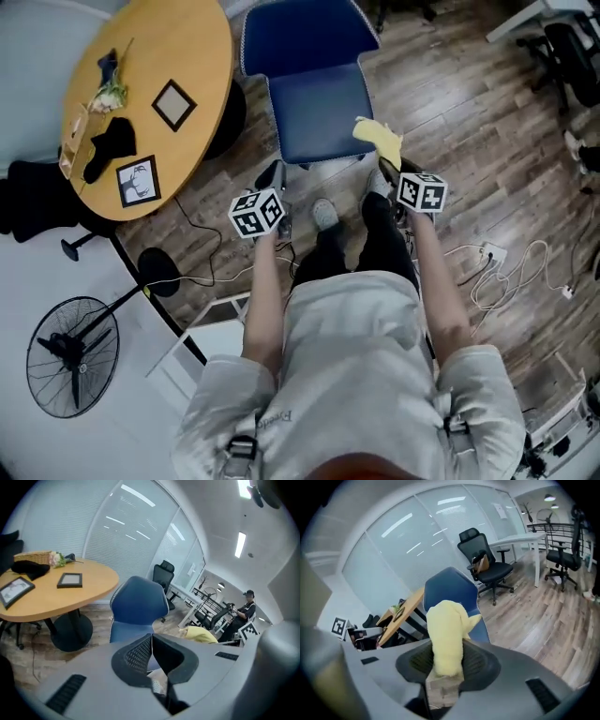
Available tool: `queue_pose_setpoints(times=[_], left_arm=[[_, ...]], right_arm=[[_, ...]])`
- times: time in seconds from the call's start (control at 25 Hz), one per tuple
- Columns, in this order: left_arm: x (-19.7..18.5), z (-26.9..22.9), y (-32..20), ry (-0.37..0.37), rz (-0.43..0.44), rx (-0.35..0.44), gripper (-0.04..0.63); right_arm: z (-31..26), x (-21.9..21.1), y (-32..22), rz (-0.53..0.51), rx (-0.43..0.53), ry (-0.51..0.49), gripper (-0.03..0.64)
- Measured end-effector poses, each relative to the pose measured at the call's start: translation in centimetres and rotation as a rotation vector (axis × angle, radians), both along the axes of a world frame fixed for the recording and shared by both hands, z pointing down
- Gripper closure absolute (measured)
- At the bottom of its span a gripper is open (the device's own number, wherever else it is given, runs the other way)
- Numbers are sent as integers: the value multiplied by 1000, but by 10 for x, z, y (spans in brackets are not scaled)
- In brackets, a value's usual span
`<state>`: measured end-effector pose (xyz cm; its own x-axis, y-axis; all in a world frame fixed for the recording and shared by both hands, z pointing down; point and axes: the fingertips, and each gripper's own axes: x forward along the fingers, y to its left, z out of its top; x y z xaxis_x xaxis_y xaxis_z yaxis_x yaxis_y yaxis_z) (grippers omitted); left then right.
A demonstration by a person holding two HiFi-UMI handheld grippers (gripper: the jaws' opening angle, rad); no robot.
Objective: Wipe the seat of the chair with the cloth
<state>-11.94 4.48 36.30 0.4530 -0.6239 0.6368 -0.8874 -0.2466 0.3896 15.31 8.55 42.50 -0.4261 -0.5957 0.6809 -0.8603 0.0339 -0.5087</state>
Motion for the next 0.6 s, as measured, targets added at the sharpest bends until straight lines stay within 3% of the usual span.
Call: queue_pose_setpoints(times=[0.16, 0.32, 0.44, 0.6], left_arm=[[-23, -35, 5, 7, -51, 44, 568], [-24, -53, 9, -23, -8, 63, 568], [-31, -65, 12, -32, -4, 75, 568], [-26, -73, 22, -28, 21, 75, 568]], right_arm=[[-41, -35, 0, 25, 46, -31, 469], [-71, -50, 6, 54, 106, -45, 471], [-83, -56, 9, 63, 117, -17, 469], [-92, -56, 15, 117, 116, -55, 471]])
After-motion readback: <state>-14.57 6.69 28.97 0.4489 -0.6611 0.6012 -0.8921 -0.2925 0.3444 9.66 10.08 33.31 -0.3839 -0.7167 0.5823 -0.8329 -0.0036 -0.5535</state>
